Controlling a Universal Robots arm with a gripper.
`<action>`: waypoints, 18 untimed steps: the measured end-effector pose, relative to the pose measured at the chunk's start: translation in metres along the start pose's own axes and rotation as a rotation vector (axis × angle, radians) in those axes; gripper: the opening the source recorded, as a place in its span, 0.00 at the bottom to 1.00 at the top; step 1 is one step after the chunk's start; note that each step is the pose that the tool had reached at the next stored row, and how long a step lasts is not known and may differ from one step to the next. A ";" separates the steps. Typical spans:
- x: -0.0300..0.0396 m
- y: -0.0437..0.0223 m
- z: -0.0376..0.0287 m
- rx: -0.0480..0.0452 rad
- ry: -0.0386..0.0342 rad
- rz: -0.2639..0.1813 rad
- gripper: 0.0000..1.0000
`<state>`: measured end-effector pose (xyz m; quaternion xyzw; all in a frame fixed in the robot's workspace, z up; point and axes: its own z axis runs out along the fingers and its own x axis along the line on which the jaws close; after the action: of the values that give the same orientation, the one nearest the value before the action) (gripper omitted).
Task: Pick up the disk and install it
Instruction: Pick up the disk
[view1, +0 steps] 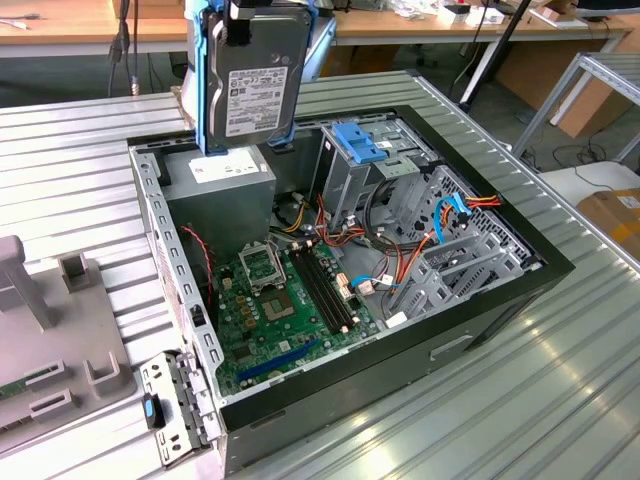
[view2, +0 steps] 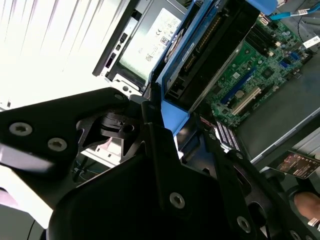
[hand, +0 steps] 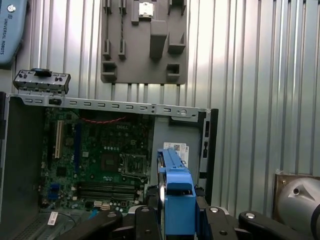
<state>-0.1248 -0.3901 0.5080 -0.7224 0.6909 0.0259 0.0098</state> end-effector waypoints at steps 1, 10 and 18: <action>0.0003 -0.0001 0.0000 0.0000 0.0000 0.000 0.36; 0.0056 -0.0017 -0.0003 0.0000 0.0000 0.000 0.36; 0.0112 -0.0030 -0.0006 0.0000 0.0000 0.000 0.36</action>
<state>-0.1213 -0.4011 0.5080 -0.7224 0.6910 0.0259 0.0098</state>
